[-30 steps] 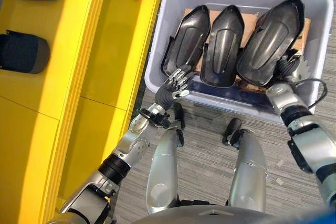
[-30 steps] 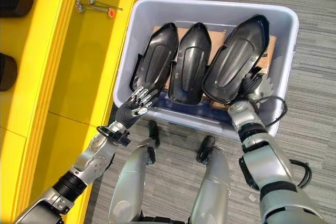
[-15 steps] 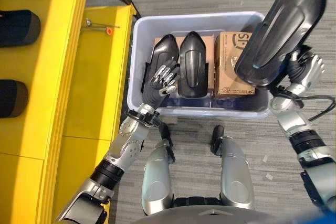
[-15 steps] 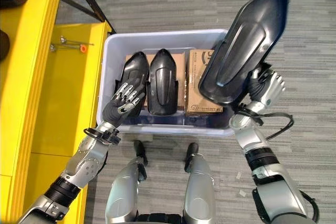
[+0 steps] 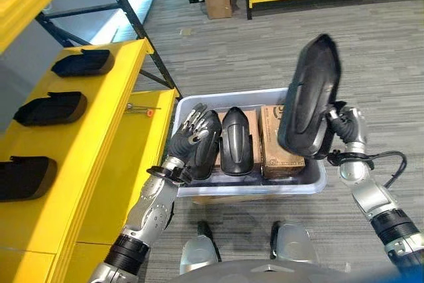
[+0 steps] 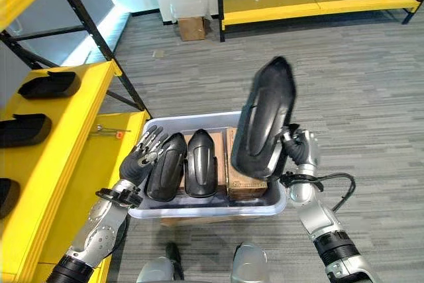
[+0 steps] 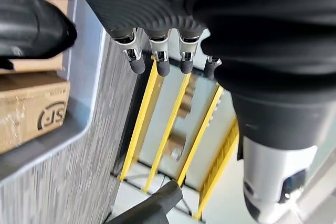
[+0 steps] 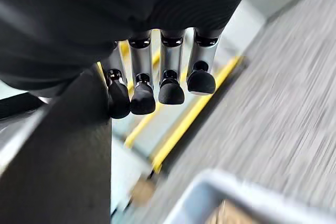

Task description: Move parts from the plastic box to the shelf.

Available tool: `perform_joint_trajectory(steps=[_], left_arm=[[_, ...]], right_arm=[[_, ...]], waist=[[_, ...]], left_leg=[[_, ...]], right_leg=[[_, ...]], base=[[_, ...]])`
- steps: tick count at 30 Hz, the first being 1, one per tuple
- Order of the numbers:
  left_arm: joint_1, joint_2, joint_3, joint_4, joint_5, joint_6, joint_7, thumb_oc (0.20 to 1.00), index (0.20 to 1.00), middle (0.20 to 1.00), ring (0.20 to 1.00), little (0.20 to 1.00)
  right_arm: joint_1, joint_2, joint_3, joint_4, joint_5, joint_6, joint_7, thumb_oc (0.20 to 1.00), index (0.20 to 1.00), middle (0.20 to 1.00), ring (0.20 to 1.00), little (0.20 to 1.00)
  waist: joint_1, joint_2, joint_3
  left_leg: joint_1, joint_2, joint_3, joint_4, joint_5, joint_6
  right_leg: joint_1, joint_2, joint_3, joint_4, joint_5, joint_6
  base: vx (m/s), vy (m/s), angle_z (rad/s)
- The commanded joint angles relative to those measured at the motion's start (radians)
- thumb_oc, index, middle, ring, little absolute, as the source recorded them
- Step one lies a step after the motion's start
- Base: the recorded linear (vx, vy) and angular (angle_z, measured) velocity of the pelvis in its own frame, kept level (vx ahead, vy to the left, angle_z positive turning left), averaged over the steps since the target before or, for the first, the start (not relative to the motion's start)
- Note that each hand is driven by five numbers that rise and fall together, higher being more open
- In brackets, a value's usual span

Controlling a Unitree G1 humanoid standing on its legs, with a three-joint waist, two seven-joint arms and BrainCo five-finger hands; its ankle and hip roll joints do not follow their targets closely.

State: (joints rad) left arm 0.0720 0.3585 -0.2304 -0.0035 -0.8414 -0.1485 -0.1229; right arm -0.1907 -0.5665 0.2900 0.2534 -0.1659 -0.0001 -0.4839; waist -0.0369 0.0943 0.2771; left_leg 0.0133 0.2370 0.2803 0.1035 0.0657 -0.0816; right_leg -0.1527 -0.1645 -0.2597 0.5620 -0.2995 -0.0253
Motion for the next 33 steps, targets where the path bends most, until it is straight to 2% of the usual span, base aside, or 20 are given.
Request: perform_joint_trajectory(steps=[1, 3, 4, 5, 6, 7, 8, 10, 14, 17, 20, 23, 24, 26, 27, 29, 30, 31, 33], left_arm=[[0.010, 0.002, 0.043, -0.024, -0.012, 0.002, -0.085, 1.000, 1.000, 1.000, 1.000, 1.000], [-0.006, 0.007, 0.032, -0.013, -0.002, 0.001, -0.117, 1.000, 1.000, 1.000, 1.000, 1.000], [-0.028, 0.017, 0.019, -0.014, 0.004, -0.007, -0.126, 1.000, 1.000, 1.000, 1.000, 1.000], [-0.040, 0.019, 0.012, -0.013, 0.011, -0.012, -0.124, 1.000, 1.000, 1.000, 1.000, 1.000], [-0.076, 0.018, -0.009, -0.004, 0.043, -0.032, -0.110, 1.000, 1.000, 1.000, 1.000, 1.000], [-0.093, 0.021, -0.019, -0.001, 0.069, -0.039, -0.117, 1.000, 1.000, 1.000, 1.000, 1.000], [-0.105, 0.033, -0.028, -0.008, 0.101, -0.043, -0.111, 1.000, 1.000, 1.000, 1.000, 1.000], [-0.104, 0.046, -0.041, -0.021, 0.146, -0.044, -0.090, 1.000, 1.000, 1.000, 1.000, 1.000], [-0.074, 0.064, -0.035, -0.041, 0.180, -0.052, -0.067, 1.000, 1.000, 1.000, 1.000, 1.000], [-0.047, 0.079, -0.013, -0.044, 0.201, -0.082, -0.065, 1.000, 1.000, 1.000, 1.000, 1.000], [-0.037, 0.078, 0.009, -0.038, 0.206, -0.089, -0.056, 1.000, 1.000, 1.000, 1.000, 1.000], [-0.021, 0.073, 0.033, -0.022, 0.206, -0.058, -0.079, 1.000, 1.000, 1.000, 1.000, 1.000], [-0.008, 0.071, 0.037, -0.014, 0.217, -0.062, -0.098, 1.000, 1.000, 1.000, 1.000, 1.000], [0.001, 0.074, 0.038, -0.010, 0.230, -0.068, -0.119, 1.000, 1.000, 1.000, 1.000, 1.000], [-0.005, 0.082, 0.033, 0.001, 0.235, -0.062, -0.154, 1.000, 1.000, 1.000, 1.000, 1.000], [-0.030, 0.096, 0.013, 0.013, 0.229, -0.045, -0.183, 1.000, 1.000, 1.000, 1.000, 1.000], [-0.037, 0.096, 0.010, 0.015, 0.222, -0.040, -0.179, 1.000, 1.000, 1.000, 1.000, 1.000], [-0.048, 0.089, 0.003, 0.019, 0.216, -0.035, -0.184, 1.000, 1.000, 1.000, 1.000, 1.000], [-0.055, 0.075, -0.018, 0.017, 0.213, -0.030, -0.190, 1.000, 1.000, 1.000, 1.000, 1.000]], right_arm=[[-0.071, -0.006, -0.040, -0.116, -0.046, -0.098, 0.064, 0.200, 0.200, 0.200, 0.200, 0.200], [-0.069, -0.015, -0.025, -0.134, -0.027, -0.082, 0.059, 0.200, 0.200, 0.200, 0.200, 0.200], [-0.075, -0.022, -0.011, -0.133, -0.015, -0.096, 0.067, 0.200, 0.200, 0.200, 0.200, 0.200], [-0.080, -0.021, -0.002, -0.128, -0.012, -0.106, 0.069, 0.200, 0.200, 0.200, 0.200, 0.200], [-0.082, -0.010, 0.021, -0.117, 0.000, -0.146, 0.060, 0.200, 0.200, 0.200, 0.200, 0.200], [-0.067, 0.000, 0.026, -0.129, 0.016, -0.163, 0.062, 0.200, 0.200, 0.200, 0.200, 0.200], [-0.053, 0.013, 0.042, -0.142, 0.021, -0.172, 0.077, 0.200, 0.200, 0.200, 0.200, 0.200], [-0.026, 0.036, 0.068, -0.166, 0.043, -0.175, 0.105, 0.200, 0.200, 0.200, 0.200, 0.200], [0.000, 0.052, 0.094, -0.193, 0.053, -0.182, 0.156, 0.200, 0.200, 0.200, 0.200, 0.200], [-0.001, 0.065, 0.119, -0.213, 0.065, -0.185, 0.200, 0.200, 0.200, 0.200, 0.200, 0.200], [-0.033, 0.087, 0.139, -0.217, 0.081, -0.178, 0.243, 0.200, 0.200, 0.200, 0.200, 0.200], [-0.058, 0.113, 0.143, -0.225, 0.085, -0.153, 0.245, 0.200, 0.200, 0.200, 0.200, 0.200], [-0.063, 0.128, 0.143, -0.225, 0.094, -0.138, 0.250, 0.200, 0.200, 0.200, 0.200, 0.200], [-0.060, 0.145, 0.141, -0.225, 0.094, -0.128, 0.263, 0.200, 0.200, 0.200, 0.200, 0.200], [-0.042, 0.150, 0.136, -0.225, 0.083, -0.121, 0.246, 0.200, 0.200, 0.200, 0.200, 0.200], [0.011, 0.120, 0.116, -0.244, 0.119, -0.122, 0.263, 0.200, 0.200, 0.200, 0.200, 0.200], [0.018, 0.116, 0.109, -0.239, 0.129, -0.128, 0.283, 0.200, 0.200, 0.200, 0.200, 0.200], [0.029, 0.111, 0.098, -0.227, 0.140, -0.132, 0.298, 0.200, 0.200, 0.200, 0.200, 0.200], [0.052, 0.103, 0.081, -0.213, 0.125, -0.130, 0.286, 0.200, 0.200, 0.200, 0.200, 0.200]], waist=[[-0.012, -0.036, 0.037], [-0.033, -0.039, 0.029], [-0.046, -0.048, 0.020], [-0.047, -0.052, 0.018], [-0.053, -0.058, 0.012], [-0.056, -0.057, 0.006], [-0.061, -0.056, -0.009], [-0.052, -0.056, -0.027], [-0.023, -0.052, -0.044], [0.020, -0.052, -0.051], [0.073, -0.054, -0.053], [0.126, -0.058, -0.057], [0.144, -0.057, -0.056], [0.156, -0.054, -0.057], [0.143, -0.058, -0.058], [0.075, -0.077, -0.073], [0.064, -0.080, -0.073], [0.046, -0.084, -0.072], [0.021, -0.099, -0.070]], left_leg=[[-0.030, 0.101, 0.041, 0.030, 0.115, -0.062], [-0.022, 0.114, 0.137, 0.045, 0.101, -0.055], [-0.012, 0.112, 0.193, 0.100, 0.045, -0.035], [-0.014, 0.109, 0.203, 0.130, 0.030, -0.031], [-0.016, 0.099, 0.223, 0.195, 0.000, -0.022], [-0.015, 0.083, 0.226, 0.180, -0.001, -0.019], [0.022, 0.052, 0.257, 0.104, -0.042, 0.009], [0.052, 0.014, 0.246, 0.043, -0.077, 0.028], [0.082, -0.026, 0.227, -0.027, -0.074, 0.038], [0.088, -0.053, 0.205, -0.065, -0.062, 0.046], [0.087, -0.085, 0.194, -0.088, -0.056, 0.055], [0.083, -0.140, 0.164, -0.114, -0.060, 0.073], [0.089, -0.163, 0.157, -0.127, -0.071, 0.088], [0.085, -0.188, 0.140, -0.143, -0.080, 0.108], [0.078, -0.212, 0.096, -0.161, -0.081, 0.124], [0.090, -0.246, 0.041, -0.191, -0.090, 0.144], [0.093, -0.248, 0.034, -0.191, -0.094, 0.143], [0.089, -0.248, 0.020, -0.191, -0.082, 0.144], [0.099, -0.267, -0.038, -0.191, -0.090, 0.140]], right_leg=[[0.113, -0.015, -0.067, -0.113, 0.035, 0.009], [0.121, -0.024, -0.110, -0.141, 0.045, 0.015], [0.113, -0.037, -0.130, -0.156, 0.056, 0.016], [0.112, -0.039, -0.133, -0.163, 0.060, 0.016], [0.117, -0.037, -0.137, -0.188, 0.072, 0.015], [0.124, -0.031, -0.139, -0.215, 0.093, 0.026], [0.132, -0.044, -0.154, -0.228, 0.113, 0.040], [0.149, -0.055, -0.150, -0.264, 0.148, 0.065], [0.178, -0.072, -0.166, -0.309, 0.184, 0.105], [0.200, -0.092, -0.205, -0.331, 0.209, 0.136], [0.220, -0.120, -0.263, -0.348, 0.250, 0.150], [0.233, -0.157, -0.313, -0.361, 0.318, 0.169], [0.217, -0.197, -0.331, -0.323, 0.367, 0.186], [0.206, -0.228, -0.328, -0.254, 0.377, 0.200], [0.205, -0.185, -0.248, -0.234, 0.352, 0.196], [0.167, -0.014, -0.115, -0.234, 0.271, 0.180], [0.153, 0.005, -0.102, -0.235, 0.270, 0.180], [0.124, 0.049, -0.082, -0.289, 0.290, 0.163], [0.118, 0.114, -0.012, -0.404, 0.292, 0.139]], base=[[-0.15, -0.073, 0.33], [-0.21, -0.030, 0.98], [-0.23, 0.028, 1.56], [-0.26, 0.129, 1.43], [-0.15, 0.223, 1.35], [-0.09, 0.420, 0.92], [0.03, 0.543, 1.01], [0.06, 0.519, 0.56], [0.02, 0.368, 0.43], [-0.04, 0.359, 0.49], [-0.07, 0.370, 0.46], [-0.05, 0.349, 0.33], [-0.04, 0.305, 0.51], [-0.04, 0.263, 0.58], [0.00, 0.156, 1.23], [0.08, 0.121, 1.61], [0.05, 0.052, 2.20], [0.05, -0.057, 2.04], [0.14, -0.090, 0.64]])
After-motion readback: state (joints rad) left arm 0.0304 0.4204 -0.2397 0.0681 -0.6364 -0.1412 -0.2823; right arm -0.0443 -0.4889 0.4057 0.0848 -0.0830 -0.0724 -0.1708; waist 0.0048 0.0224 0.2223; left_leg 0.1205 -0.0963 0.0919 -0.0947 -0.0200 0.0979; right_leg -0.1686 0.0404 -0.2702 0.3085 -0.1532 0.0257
